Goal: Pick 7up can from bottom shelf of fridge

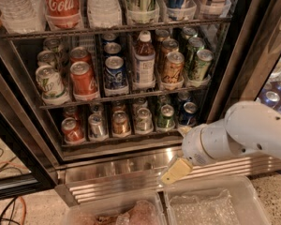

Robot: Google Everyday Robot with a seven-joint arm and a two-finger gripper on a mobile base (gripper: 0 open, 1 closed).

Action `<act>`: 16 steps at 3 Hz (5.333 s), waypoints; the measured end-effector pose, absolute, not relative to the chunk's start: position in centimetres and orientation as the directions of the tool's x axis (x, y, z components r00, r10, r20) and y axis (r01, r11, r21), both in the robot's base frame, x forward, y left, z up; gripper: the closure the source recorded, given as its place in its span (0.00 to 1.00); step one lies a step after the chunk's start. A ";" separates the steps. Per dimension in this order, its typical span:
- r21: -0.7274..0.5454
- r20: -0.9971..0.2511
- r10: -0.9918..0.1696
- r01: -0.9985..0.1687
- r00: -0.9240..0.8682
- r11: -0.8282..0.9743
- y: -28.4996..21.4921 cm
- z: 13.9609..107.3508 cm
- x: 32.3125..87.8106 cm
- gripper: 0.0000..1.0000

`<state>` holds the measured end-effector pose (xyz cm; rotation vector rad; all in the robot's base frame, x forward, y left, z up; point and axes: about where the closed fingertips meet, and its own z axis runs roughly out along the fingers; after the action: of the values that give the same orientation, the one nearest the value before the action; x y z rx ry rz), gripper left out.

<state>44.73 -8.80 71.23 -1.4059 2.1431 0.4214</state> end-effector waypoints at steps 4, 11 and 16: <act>0.029 -0.697 -0.613 -0.869 -0.372 0.494 -3.6 67.3 46.9 0.00; -0.045 -0.853 -0.394 -0.703 -0.343 0.709 0.4 59.8 52.4 0.00; -0.021 -0.985 -0.098 -0.459 -0.145 0.888 -0.2 59.5 59.1 0.00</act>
Offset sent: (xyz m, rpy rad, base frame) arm -0.0003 0.0098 -0.0103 0.0503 -0.0324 -0.0518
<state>59.08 -0.25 59.51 -0.4306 1.7037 0.3307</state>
